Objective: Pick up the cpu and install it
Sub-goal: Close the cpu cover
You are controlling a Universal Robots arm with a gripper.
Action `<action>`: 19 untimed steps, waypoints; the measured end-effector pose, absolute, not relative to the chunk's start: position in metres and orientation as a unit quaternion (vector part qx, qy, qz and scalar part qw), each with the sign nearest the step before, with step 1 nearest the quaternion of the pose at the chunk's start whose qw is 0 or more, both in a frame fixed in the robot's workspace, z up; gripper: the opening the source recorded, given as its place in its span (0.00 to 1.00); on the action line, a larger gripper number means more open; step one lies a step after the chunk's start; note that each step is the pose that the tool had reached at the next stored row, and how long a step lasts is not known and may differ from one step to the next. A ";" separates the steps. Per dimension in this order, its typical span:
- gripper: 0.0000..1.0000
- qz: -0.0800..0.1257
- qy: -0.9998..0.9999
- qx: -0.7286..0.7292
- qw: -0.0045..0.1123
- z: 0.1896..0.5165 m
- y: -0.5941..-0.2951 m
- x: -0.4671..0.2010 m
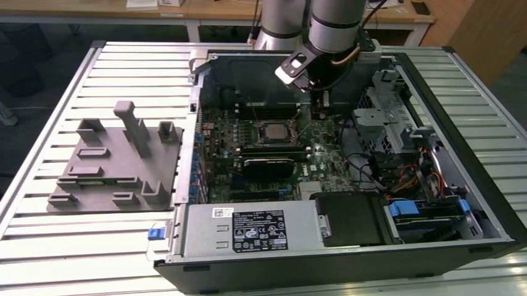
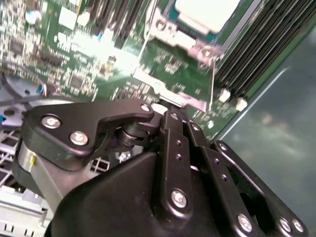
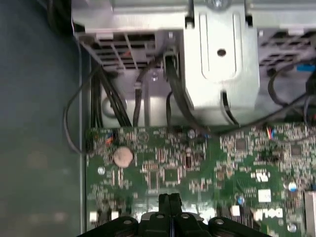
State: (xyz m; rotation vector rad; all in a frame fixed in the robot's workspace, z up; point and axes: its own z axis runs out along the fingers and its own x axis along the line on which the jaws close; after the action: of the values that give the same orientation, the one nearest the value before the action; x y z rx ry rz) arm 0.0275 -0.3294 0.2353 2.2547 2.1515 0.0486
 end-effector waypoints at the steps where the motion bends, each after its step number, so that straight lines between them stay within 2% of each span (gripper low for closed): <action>1: 0.11 0.016 0.690 0.724 0.012 0.235 -0.329 0.024; 19: 0.11 0.016 0.687 0.726 0.013 0.235 -0.329 -0.006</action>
State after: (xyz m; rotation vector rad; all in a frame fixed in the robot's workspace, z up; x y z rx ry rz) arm -0.0062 -0.3294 0.2353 2.2633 2.1420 0.0489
